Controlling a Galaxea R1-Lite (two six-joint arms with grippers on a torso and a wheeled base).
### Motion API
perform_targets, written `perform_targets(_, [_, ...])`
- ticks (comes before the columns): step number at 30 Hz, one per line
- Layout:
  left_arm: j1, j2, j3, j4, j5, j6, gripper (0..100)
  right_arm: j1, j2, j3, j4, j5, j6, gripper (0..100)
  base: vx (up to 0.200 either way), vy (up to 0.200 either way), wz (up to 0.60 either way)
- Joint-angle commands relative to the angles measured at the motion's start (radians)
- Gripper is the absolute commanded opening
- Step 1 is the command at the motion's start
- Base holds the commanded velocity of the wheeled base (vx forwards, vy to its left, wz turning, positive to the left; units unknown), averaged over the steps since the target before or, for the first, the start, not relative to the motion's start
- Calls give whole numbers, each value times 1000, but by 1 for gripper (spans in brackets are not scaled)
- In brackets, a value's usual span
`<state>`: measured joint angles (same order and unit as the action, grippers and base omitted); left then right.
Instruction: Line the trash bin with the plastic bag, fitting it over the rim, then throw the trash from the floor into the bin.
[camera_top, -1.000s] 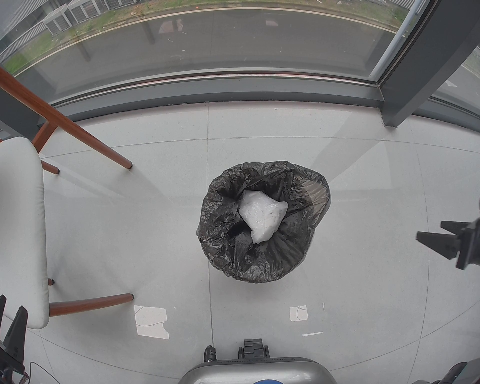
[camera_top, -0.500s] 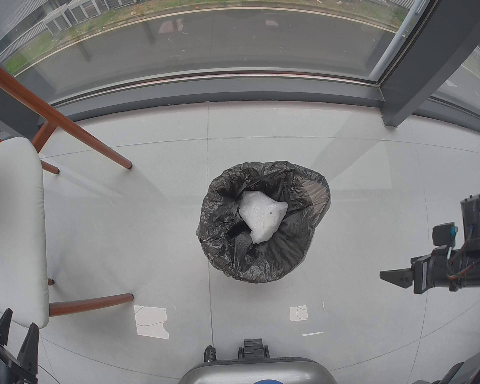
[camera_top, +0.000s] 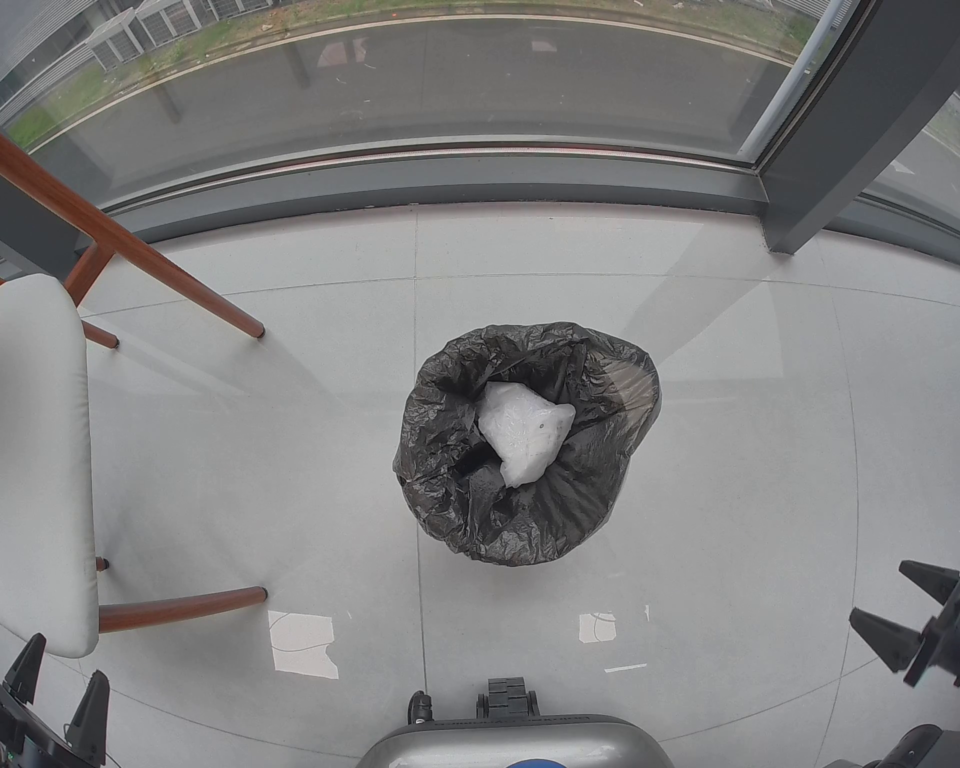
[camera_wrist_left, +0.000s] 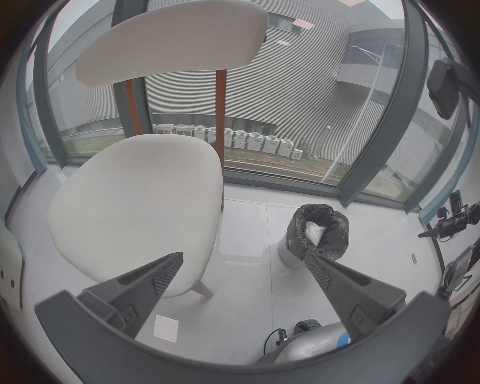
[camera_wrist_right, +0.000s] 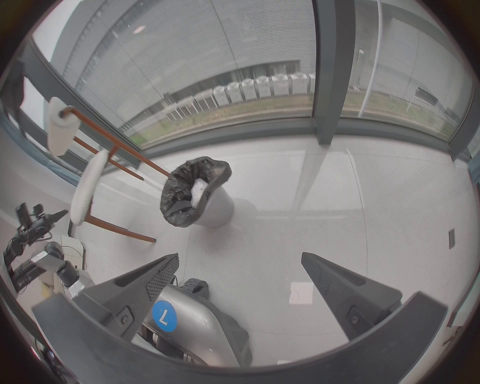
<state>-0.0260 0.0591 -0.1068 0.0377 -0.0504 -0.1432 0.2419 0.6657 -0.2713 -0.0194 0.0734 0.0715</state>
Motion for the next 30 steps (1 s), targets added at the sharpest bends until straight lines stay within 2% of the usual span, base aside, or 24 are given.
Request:
perform_targets(1, [15, -22, 72, -15, -81, 122, 100, -73, -572, 261, -17, 85, -52, 100, 0, 0, 0])
perform_targets(3, [15, -22, 72, -13, -71, 122, 100, -75, -571, 271, 4, -107, -56, 100, 0, 0, 0])
perform_targets(4, [15, -22, 73, -16, -63, 122, 100, -79, -571, 271, 12, -142, -53, 100, 0, 0, 0])
perform_targets(5, [15, -22, 73, -16, -63, 122, 100, -79, -571, 271, 12, -142, -53, 100, 0, 0, 0])
perform_targets(7, [15, -22, 76, -21, 26, 99, 100, -82, -569, 271, 18, -115, -52, 100, 0, 0, 0])
perform_targets(9, [15, -22, 75, -21, 38, 99, 100, -82, -571, 271, 21, -112, -55, 100, 0, 0, 0])
perform_targets(15, [15, -21, 68, -2, 15, 140, 100, -187, -491, 271, 16, -107, -67, 100, 0, 0, 0])
perform_targets(18, [17, -21, 70, -2, 21, 128, 100, -254, -607, 271, 16, -106, -68, 100, 0, 0, 0])
perform_targets(19, [17, -21, 72, -4, 26, 116, 100, -250, -666, 271, 15, -99, -68, 100, 0, 0, 0])
perform_targets(27, [21, -22, 75, -15, 21, 136, 100, -240, -666, 271, 13, -78, -70, 100, 0, 0, 0])
perform_targets(30, [32, -24, 87, -45, 43, 149, 100, -239, -666, 271, 13, -80, -68, 100, 0, 0, 0])
